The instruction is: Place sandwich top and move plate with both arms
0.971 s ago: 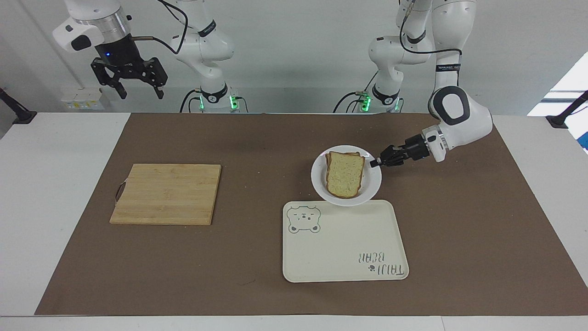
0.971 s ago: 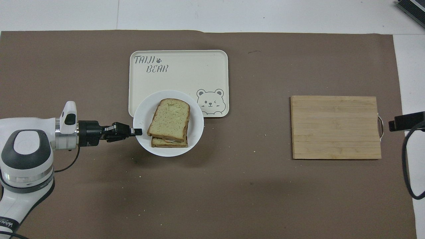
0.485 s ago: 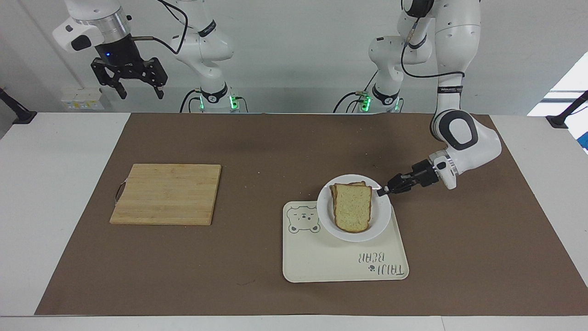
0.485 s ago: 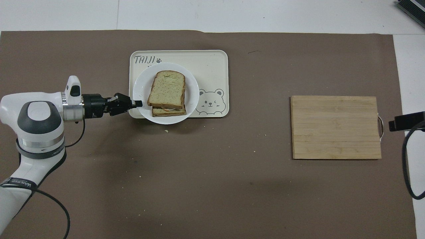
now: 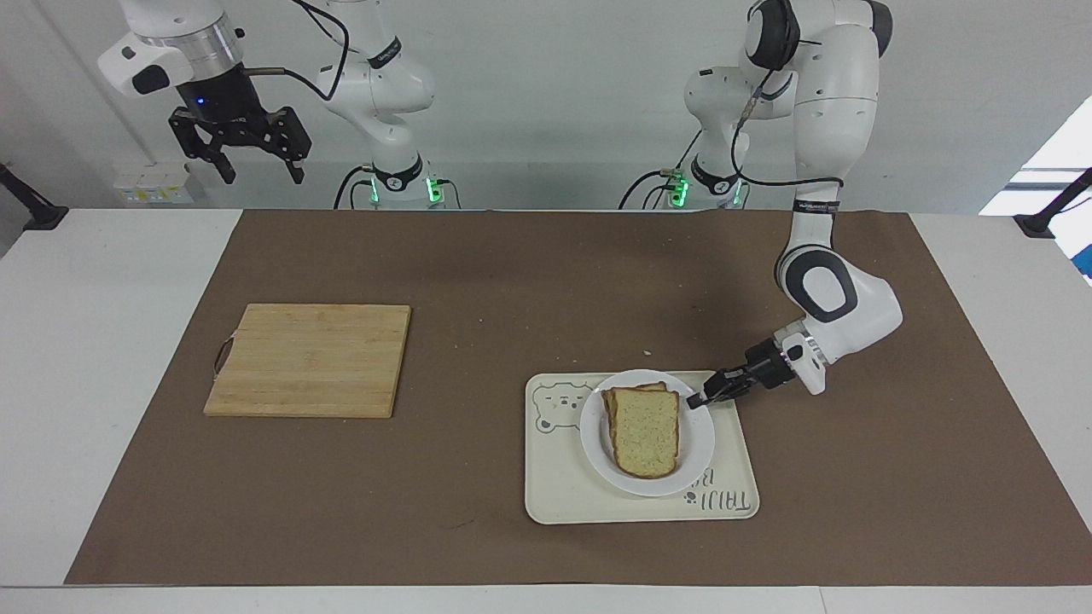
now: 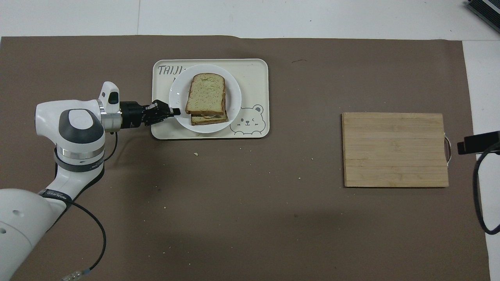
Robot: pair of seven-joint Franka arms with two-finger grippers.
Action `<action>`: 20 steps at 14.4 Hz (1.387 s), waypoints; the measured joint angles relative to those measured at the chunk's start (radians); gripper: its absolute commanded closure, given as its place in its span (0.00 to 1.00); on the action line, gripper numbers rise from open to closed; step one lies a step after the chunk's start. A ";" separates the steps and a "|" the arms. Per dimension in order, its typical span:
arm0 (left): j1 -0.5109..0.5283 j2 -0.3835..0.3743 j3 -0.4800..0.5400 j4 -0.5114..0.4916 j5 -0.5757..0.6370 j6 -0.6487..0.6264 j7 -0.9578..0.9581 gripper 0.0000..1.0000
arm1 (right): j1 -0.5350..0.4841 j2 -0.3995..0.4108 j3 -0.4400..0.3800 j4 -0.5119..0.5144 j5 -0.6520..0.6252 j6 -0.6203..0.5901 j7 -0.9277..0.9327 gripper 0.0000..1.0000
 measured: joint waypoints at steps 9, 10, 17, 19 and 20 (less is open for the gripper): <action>0.068 -0.130 0.008 0.044 0.345 -0.030 -0.185 0.00 | 0.000 0.000 0.000 0.000 0.000 0.000 0.000 0.00; 0.068 -0.150 0.010 0.044 0.438 -0.040 -0.247 0.00 | 0.000 0.000 0.000 0.000 0.000 0.000 0.000 0.00; 0.070 -0.307 0.020 0.130 1.021 -0.308 -0.510 0.00 | 0.000 0.000 0.000 0.000 0.000 0.000 0.000 0.00; 0.070 -0.336 0.019 0.226 1.114 -0.449 -0.521 0.00 | 0.000 0.000 0.000 0.000 0.000 0.000 0.000 0.00; 0.070 -0.348 0.018 0.267 1.137 -0.501 -0.522 0.00 | 0.000 0.000 0.000 0.000 0.000 0.000 0.000 0.00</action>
